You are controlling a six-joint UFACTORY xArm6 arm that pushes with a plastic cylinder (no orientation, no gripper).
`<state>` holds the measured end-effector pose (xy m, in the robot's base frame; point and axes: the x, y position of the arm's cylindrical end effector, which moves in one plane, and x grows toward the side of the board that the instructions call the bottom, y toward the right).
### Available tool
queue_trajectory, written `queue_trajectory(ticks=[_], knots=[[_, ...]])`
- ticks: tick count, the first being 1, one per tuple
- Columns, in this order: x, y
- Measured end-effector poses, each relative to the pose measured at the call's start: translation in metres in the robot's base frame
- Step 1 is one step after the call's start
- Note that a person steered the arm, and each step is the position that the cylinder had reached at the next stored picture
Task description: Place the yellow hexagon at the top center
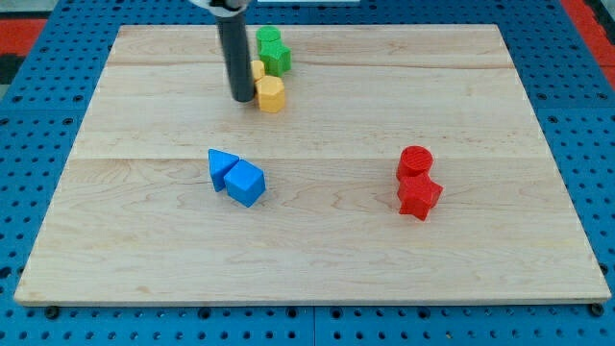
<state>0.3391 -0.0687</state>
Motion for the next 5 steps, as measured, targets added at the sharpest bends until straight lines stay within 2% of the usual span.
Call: queue_trajectory(ticks=[1, 2, 3, 5], knots=[[0.010, 0.022], [0.055, -0.003], [0.049, 0.010], [0.010, 0.068]])
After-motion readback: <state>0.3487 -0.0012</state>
